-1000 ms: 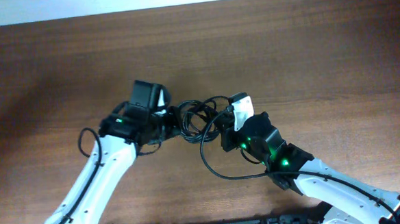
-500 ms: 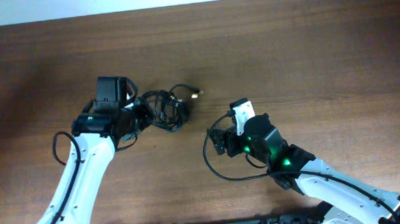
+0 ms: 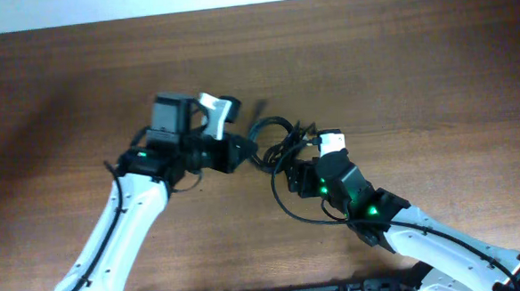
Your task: Untangle cables
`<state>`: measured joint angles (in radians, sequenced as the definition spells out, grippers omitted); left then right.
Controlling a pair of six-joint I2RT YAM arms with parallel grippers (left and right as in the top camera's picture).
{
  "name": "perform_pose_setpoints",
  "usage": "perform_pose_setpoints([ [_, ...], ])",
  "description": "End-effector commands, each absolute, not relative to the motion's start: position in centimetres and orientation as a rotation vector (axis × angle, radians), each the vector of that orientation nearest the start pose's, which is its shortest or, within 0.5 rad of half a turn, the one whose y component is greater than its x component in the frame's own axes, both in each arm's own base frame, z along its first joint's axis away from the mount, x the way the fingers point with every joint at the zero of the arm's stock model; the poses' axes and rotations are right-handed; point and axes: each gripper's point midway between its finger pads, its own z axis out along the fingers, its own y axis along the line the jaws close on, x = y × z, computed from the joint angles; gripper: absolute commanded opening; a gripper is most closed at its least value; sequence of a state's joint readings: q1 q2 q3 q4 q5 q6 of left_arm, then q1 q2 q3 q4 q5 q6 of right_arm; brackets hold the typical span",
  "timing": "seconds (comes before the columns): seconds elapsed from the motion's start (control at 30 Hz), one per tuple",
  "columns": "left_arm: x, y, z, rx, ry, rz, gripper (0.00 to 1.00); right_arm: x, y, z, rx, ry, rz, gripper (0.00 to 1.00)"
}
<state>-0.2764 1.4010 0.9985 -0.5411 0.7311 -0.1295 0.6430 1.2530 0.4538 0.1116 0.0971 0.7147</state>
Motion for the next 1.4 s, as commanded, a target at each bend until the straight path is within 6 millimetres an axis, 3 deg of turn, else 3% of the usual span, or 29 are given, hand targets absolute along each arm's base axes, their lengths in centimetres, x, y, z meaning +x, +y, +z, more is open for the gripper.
perform_pose_setpoints([
  [0.0,30.3,-17.7,22.5,0.442,2.231,-1.288,0.0,28.7,15.7,5.8,0.381,2.344,0.5,0.71],
  [0.1,31.2,-15.4,21.6,0.335,2.283,-1.212,0.0,28.8,15.7,5.8,0.382,2.344,0.504,0.72],
  [0.23,31.3,-15.1,19.8,0.303,2.373,-1.083,0.0,28.8,15.8,5.9,0.381,2.339,0.509,0.72],
  [0.27,31.4,-15.2,19.5,0.304,2.385,-1.051,0.06,28.8,15.8,5.9,0.381,2.338,0.509,0.72],
  [0.3,31.2,-15.5,19.2,0.314,2.399,-1.04,0.2,28.8,15.8,5.9,0.381,2.339,0.509,0.73],
  [0.33,30.8,-16.0,19.1,0.333,2.406,-1.043,0.45,28.8,15.8,5.9,0.382,2.338,0.509,0.73],
  [0.4,31.3,-15.3,17.6,0.316,2.467,-0.867,0.89,28.8,15.8,5.9,0.382,2.339,0.509,0.73],
  [0.43,31.4,-14.7,16.8,0.299,2.502,-0.773,0.99,28.8,15.8,5.9,0.382,2.338,0.509,0.73],
  [0.53,31.1,-14.4,16.0,0.292,2.541,-0.694,0.99,28.8,15.8,5.9,0.382,2.338,0.509,0.73],
  [0.63,32.1,-9.9,14.2,-0.144,2.632,-0.407,0.99,28.8,15.8,5.9,0.382,2.338,0.509,0.73],
  [0.7,32.1,-9.2,13.5,-0.193,2.653,-0.354,0.84,28.8,15.8,5.9,0.382,2.338,0.509,0.73],
  [0.73,32.1,-9.1,12.4,-0.199,2.687,-0.339,0.68,28.8,15.8,5.9,0.382,2.338,0.509,0.73],
  [0.8,32.3,-8.8,10.1,-0.215,2.753,-0.286,0.53,28.8,15.8,5.9,0.382,2.338,0.509,0.73],
  [0.93,32.2,-8.9,5.0,-0.233,2.892,-0.244,0.55,28.8,15.8,5.9,0.382,2.338,0.509,0.73],
  [1.1,32.9,-9.1,2.3,-0.194,2.932,-0.229,0.59,28.8,15.8,5.9,0.381,2.339,0.508,0.73],
  [1.2,32.8,-9.1,1.2,-0.194,2.955,-0.222,0.56,28.8,15.8,5.9,0.381,2.339,0.508,0.73],
  [1.3,33.5,-9.8,1.3,-0.167,2.925,-0.236,0.53,28.8,15.8,5.9,0.381,2.339,0.508,0.73],
  [1.37,33.6,-10.4,1.4,-0.145,2.917,-0.24,0.43,28.8,15.8,5.9,0.381,2.339,0.508,0.73],
])
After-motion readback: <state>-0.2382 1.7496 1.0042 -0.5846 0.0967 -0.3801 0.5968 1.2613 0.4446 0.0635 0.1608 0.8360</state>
